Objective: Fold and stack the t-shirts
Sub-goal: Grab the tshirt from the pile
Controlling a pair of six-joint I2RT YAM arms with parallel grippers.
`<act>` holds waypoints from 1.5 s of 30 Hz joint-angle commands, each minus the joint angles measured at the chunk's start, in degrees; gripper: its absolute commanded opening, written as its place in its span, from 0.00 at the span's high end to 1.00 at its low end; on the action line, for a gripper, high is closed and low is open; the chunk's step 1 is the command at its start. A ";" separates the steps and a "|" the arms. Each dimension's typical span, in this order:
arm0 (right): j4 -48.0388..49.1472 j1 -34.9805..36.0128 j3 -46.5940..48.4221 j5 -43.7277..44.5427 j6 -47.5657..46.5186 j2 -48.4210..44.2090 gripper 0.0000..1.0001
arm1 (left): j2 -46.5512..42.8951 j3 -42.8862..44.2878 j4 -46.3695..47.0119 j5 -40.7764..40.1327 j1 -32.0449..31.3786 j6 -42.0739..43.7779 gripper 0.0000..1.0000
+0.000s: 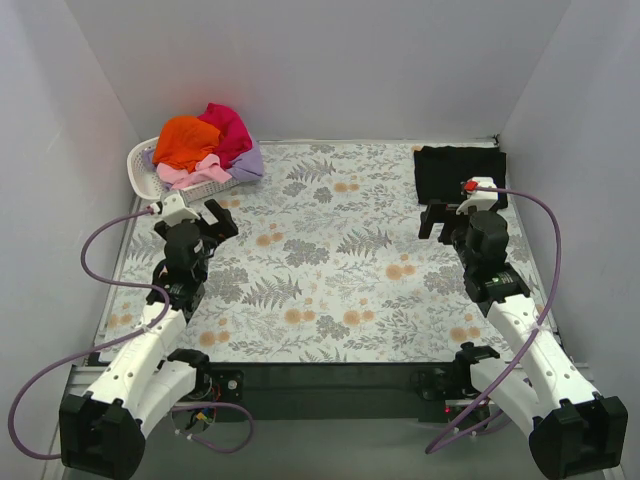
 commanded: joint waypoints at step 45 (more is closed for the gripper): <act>6.08 -0.18 -0.59 -3.83 1.54 1.85 0.02 | 63.79 63.09 -2.72 2.45 11.87 7.68 0.02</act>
